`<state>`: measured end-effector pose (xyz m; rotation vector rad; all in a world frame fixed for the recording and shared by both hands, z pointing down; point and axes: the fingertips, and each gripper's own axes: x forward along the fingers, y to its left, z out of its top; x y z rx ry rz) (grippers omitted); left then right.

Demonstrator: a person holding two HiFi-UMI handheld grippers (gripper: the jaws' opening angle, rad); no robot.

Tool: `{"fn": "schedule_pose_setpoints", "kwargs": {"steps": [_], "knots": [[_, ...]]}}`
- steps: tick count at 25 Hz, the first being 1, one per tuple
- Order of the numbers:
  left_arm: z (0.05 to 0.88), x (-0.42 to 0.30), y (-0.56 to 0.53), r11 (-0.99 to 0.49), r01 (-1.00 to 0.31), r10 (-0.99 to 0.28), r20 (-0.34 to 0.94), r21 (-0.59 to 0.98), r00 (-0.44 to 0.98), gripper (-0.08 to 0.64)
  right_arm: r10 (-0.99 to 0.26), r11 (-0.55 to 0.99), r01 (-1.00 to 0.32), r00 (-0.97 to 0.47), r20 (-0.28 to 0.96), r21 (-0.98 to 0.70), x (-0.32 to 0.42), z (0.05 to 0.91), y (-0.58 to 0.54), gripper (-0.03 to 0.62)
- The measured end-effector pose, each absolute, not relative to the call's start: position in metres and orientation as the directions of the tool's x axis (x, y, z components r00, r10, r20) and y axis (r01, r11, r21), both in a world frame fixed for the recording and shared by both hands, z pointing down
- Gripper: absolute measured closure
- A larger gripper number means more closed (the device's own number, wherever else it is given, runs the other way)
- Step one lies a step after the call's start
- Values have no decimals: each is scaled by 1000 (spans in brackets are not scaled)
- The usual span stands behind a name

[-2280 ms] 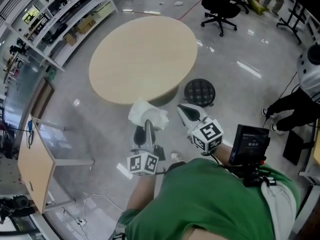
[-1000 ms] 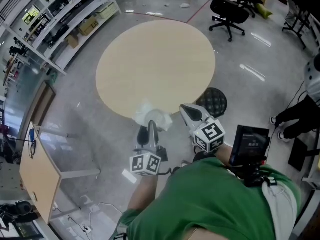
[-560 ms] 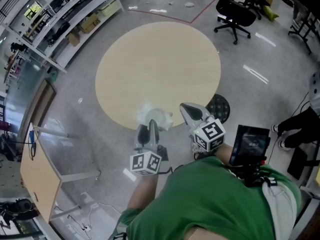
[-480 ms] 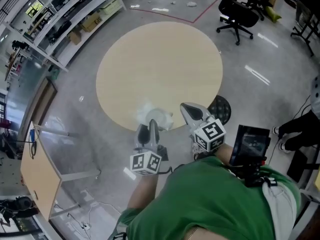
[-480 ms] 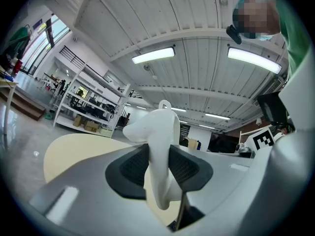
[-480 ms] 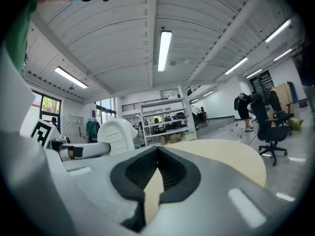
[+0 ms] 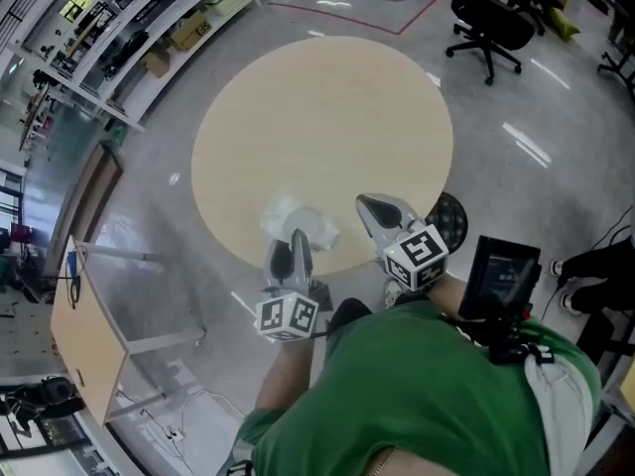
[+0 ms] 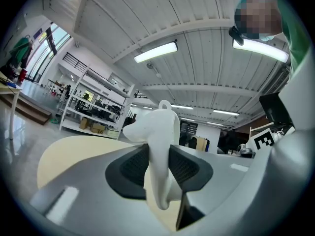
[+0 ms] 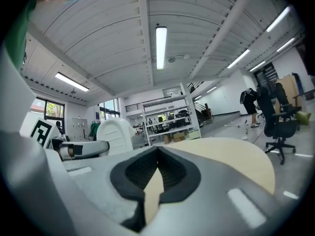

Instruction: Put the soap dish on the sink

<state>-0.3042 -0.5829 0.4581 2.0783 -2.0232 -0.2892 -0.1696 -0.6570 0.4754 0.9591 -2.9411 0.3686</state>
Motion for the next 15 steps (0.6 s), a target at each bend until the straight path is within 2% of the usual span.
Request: {"fn": "schedule_pose_setpoints", "kwargs": {"steps": [11,15], "knots": [[477,-321,-631,-39,-949,-996,60,312,60,431,-623,736,-644,-765,164,-209,-174,492,-709,591],[482,-329,-647,-58,-944,-994,64,325,83,431,-649,720,-666,-745,153,-195,-177,490,-723,591]]}}
